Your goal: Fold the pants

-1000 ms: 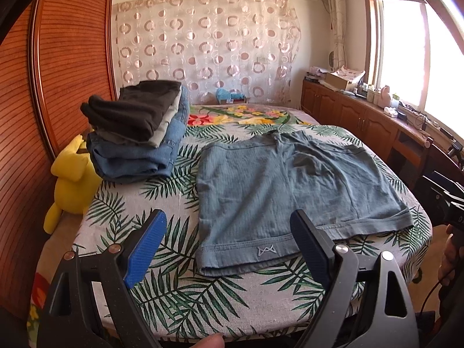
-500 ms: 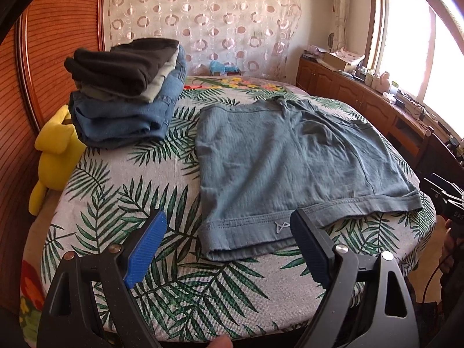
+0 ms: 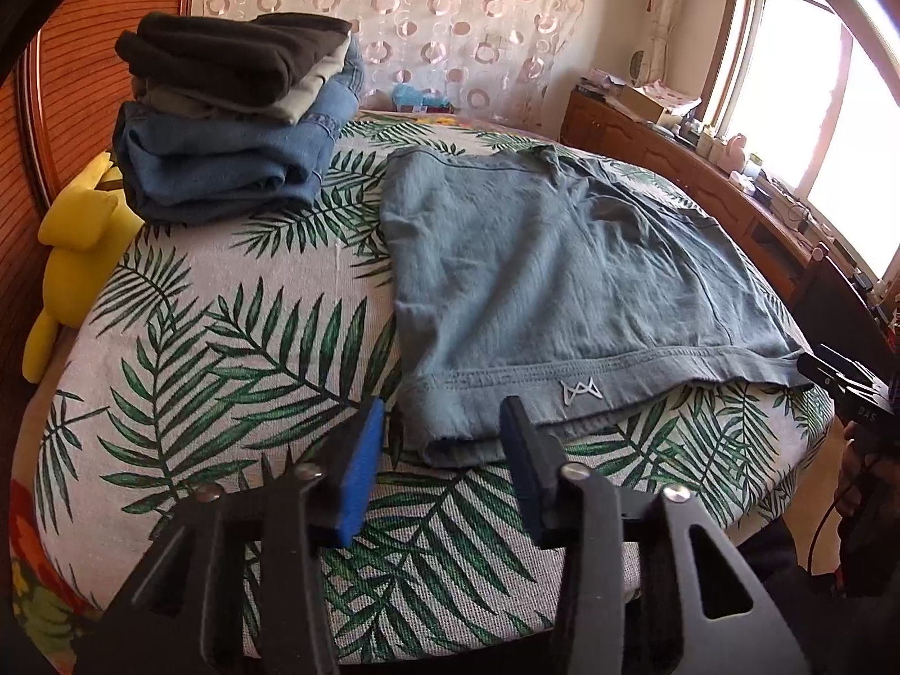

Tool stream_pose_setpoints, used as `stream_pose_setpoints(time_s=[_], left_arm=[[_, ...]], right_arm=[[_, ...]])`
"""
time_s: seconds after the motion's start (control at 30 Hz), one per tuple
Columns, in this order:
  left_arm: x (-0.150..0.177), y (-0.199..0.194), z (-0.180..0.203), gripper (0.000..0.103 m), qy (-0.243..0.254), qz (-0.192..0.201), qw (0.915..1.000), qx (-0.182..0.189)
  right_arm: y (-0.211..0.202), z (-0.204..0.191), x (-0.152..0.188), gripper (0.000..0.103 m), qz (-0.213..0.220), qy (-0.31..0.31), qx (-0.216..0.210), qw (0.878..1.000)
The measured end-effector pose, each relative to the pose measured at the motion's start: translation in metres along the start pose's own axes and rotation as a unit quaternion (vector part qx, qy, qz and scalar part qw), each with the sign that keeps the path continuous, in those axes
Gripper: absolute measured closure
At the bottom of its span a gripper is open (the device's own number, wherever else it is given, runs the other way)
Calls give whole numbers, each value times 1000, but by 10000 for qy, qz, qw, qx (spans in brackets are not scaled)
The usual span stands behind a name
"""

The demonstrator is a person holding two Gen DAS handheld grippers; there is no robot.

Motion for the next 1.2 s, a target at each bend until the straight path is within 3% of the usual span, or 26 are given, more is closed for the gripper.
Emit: stream_pose_setpoints(time_s=[0.07, 0.33, 0.43, 0.53, 0.87, 1.2], left_arm=[[2, 1, 1, 67, 28, -17, 10000, 7], [-1, 7, 5, 69, 109, 26, 9999, -91], [-3, 5, 6, 90, 131, 103, 9998, -144], [-11, 0, 9, 95, 181, 187, 9997, 0], [-59, -25, 56, 96, 657, 659, 9942, 537], [-96, -30, 126, 97, 1198, 875, 9831, 1069]], right_arm=[[-2, -1, 1, 5, -14, 5, -18, 10000], [-6, 1, 10, 8, -99, 30, -69, 9999], [-4, 6, 14, 11, -123, 6, -65, 9999], [-3, 9, 15, 11, -121, -47, -63, 9999], [6, 16, 5, 13, -140, -77, -56, 9999], [-1, 19, 1, 32, 90, -79, -52, 9999]])
Point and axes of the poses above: each gripper's, at about its wrist camera, not at the fingertips, and y roughly the way its jaws point, z to its right, x to its underside, the point moved 2 cm from there along y, roughly the way its jaws point, and after that the axes turned 11 degrees about -x, right-handed, at the moved point
